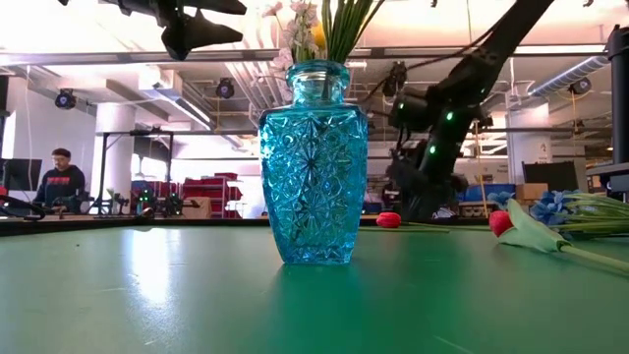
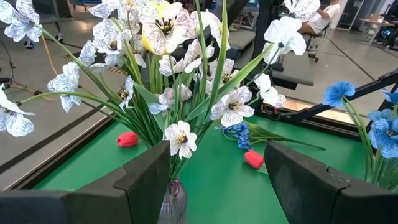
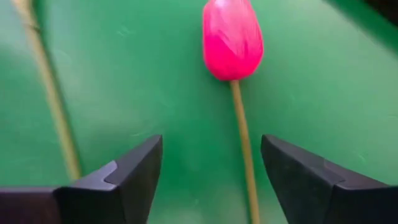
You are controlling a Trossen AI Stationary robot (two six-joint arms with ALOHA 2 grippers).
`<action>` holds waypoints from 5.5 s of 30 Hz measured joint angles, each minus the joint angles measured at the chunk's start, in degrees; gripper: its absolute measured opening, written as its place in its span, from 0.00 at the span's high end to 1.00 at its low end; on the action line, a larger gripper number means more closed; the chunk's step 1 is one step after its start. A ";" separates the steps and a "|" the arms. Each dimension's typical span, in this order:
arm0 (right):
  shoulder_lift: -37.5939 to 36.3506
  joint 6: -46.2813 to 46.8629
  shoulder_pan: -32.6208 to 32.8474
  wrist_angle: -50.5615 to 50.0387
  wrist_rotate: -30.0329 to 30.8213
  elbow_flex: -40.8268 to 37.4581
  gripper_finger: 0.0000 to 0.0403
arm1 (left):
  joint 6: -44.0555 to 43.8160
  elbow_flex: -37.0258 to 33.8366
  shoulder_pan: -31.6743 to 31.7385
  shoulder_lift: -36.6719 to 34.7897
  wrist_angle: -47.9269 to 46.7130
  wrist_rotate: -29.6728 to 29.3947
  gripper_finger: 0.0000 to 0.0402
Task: Sort flowers into vase by color
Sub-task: Put the top red flower into the blue vase
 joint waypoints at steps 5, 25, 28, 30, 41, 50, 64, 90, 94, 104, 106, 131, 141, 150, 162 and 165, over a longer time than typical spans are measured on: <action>4.76 -2.74 -1.33 0.57 -0.87 2.24 0.45 | -0.27 0.00 0.07 0.02 0.00 -0.18 0.38; 0.63 -3.37 -1.48 -1.71 -2.04 2.25 0.97 | -0.86 -0.02 0.04 3.25 -0.31 -1.79 0.38; -4.76 -3.35 -1.34 -0.46 -1.73 2.45 0.97 | -0.93 -0.02 0.00 3.63 -0.35 -1.79 0.38; -8.20 -3.35 -0.92 -0.42 -1.71 2.39 0.97 | -0.93 -0.02 0.00 3.69 -0.39 -1.77 0.38; -27.84 -4.09 6.88 5.16 -1.70 1.54 0.97 | -0.77 -0.02 0.00 3.69 -0.35 -1.79 0.38; -38.68 -9.80 16.00 8.29 2.63 1.44 0.97 | -0.73 -0.03 0.00 3.69 -0.23 -1.79 0.38; -40.42 -15.87 31.42 22.09 2.80 0.72 0.97 | -0.96 -0.02 0.00 3.67 -0.44 -1.77 0.38; -18.90 -28.61 46.73 73.79 1.53 -1.90 0.97 | -2.26 -0.04 -0.37 3.67 -0.70 -1.75 0.38; -16.94 -25.25 46.84 77.52 -1.86 -1.32 0.97 | -2.24 -0.04 -0.37 3.67 -0.70 -1.75 0.38; -10.77 -18.09 46.84 82.29 -2.34 2.66 0.97 | -2.24 -0.07 -0.37 3.65 -0.66 -1.77 0.38; -9.89 -17.01 46.84 82.43 -2.33 3.97 0.97 | -2.24 -0.07 -0.37 3.65 -0.66 -1.77 0.38; -4.52 -10.37 46.95 70.91 -1.86 8.64 0.97 | -2.41 -0.07 -0.36 3.65 -0.11 -1.77 0.38; -2.72 -9.87 46.95 70.97 -1.86 8.61 0.97 | -2.26 -0.07 -0.37 3.65 -0.29 -1.77 0.38; -2.67 -10.72 47.08 68.40 -1.95 8.55 0.97 | -2.24 -0.07 -0.37 3.65 -0.97 -1.77 0.38; -3.74 -10.83 47.23 63.91 -1.90 8.53 0.79 | -2.22 -0.07 -0.37 3.65 -1.60 -1.77 0.38; -3.74 -10.83 47.23 63.31 -1.90 8.53 0.71 | -2.22 -0.07 -0.37 3.65 -1.60 -1.77 0.38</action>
